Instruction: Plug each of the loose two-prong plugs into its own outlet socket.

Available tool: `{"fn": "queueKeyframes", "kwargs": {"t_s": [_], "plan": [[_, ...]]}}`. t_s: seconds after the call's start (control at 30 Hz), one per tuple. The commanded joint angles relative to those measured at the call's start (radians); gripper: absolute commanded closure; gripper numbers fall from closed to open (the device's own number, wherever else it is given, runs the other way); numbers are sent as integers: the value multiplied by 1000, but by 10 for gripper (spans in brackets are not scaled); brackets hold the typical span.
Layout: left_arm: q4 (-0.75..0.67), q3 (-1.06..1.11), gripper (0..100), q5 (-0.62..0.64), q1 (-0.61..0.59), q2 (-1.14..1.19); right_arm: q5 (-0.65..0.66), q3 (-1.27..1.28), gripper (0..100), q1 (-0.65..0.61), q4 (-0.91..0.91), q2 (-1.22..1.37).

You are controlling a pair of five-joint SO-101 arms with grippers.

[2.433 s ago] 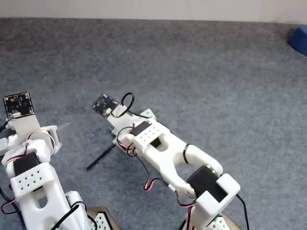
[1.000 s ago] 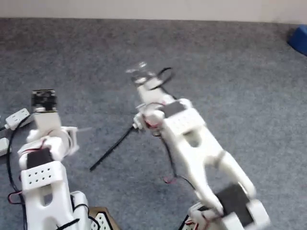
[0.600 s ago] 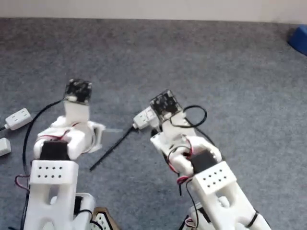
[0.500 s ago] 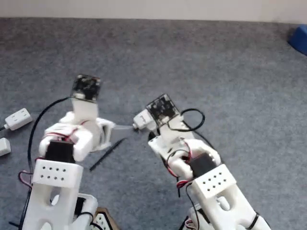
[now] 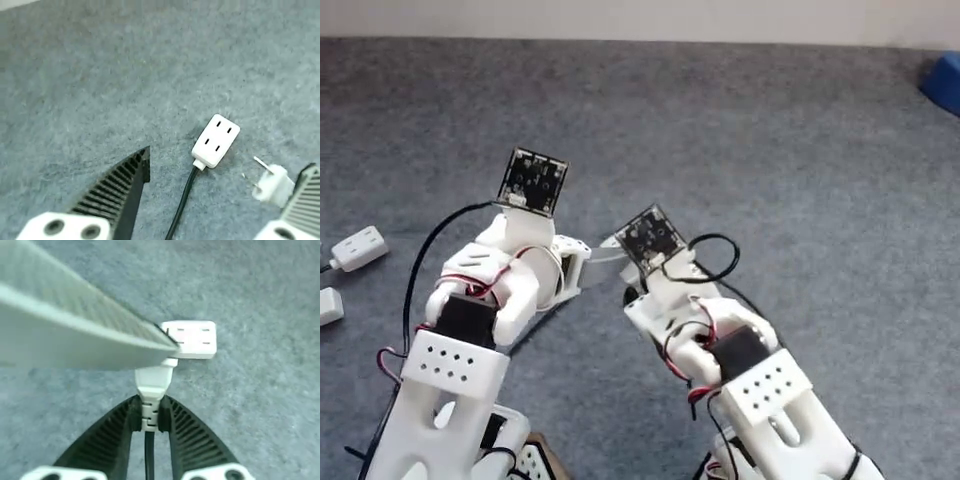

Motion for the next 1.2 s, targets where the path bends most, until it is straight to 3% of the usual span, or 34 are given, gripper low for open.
{"fn": "queueKeyframes", "kwargs": {"t_s": [0.0, 0.6, 0.8, 1.03, 1.17], "plan": [[-118, 97, 564, 0, -10, -13, -8, -16, 990, -30, 50, -111], [-199, 226, 564, -49, -33, -13, 25, -308, 991, -30, 236, -39], [-203, 226, 564, -49, -41, -13, 68, -441, 991, -25, 291, 139], [-290, 228, 564, -43, -179, -13, 141, -661, 991, 122, 383, 437], [-296, 237, 564, -43, -196, -13, 167, -852, 991, 162, 479, 627]]}}
